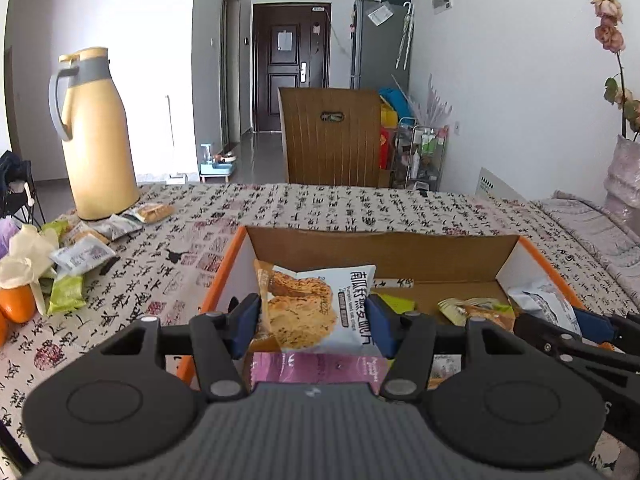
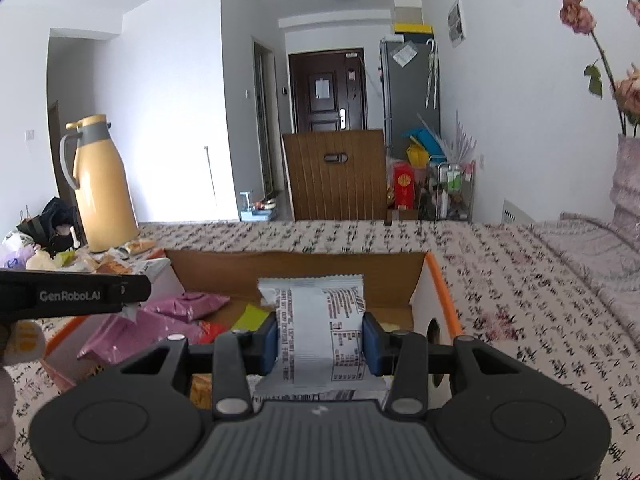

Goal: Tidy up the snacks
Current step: 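Open both grippers to drop the biscuit pack and wafer packet in, then move both grippers back toward the last packets in front of the box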

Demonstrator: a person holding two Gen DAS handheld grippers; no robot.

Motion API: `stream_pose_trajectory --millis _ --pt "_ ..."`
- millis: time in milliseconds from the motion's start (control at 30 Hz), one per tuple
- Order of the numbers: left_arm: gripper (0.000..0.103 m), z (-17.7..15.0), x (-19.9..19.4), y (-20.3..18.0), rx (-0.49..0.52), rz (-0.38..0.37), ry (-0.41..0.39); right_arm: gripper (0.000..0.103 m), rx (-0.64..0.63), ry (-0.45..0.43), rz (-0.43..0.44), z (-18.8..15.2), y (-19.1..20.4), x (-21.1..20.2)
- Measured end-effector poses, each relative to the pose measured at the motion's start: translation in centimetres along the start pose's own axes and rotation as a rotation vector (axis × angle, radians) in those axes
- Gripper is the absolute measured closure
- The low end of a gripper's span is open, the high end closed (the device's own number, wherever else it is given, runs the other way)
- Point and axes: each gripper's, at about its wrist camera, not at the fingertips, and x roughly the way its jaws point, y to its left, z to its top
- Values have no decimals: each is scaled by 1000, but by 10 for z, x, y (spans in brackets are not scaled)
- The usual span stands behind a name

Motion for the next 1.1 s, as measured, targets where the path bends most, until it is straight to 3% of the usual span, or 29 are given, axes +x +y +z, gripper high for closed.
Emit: stream_pose_trajectory --millis 100,233,267,367,400,567,1100 --pt "32 -3 1 3 -5 -4 -4 62 -3 19 6 -4 0 4" --pt "29 -1 -2 7 -26 -8 -13 61 -8 24 7 -6 1 3" --pt "24 -1 -3 8 -27 -6 -18 59 -7 23 8 -5 1 2" --pt "6 0 -6 8 -40 12 -33 36 -2 10 5 -5 1 -2" --pt "0 1 -8 10 -50 23 -42 24 1 4 2 -5 0 -3" --pt "0 5 -18 13 -71 38 -55 0 25 -23 -14 -1 -4 -12" --pt "0 -8 -81 20 -49 40 -95 0 33 -50 -24 -9 6 -69"
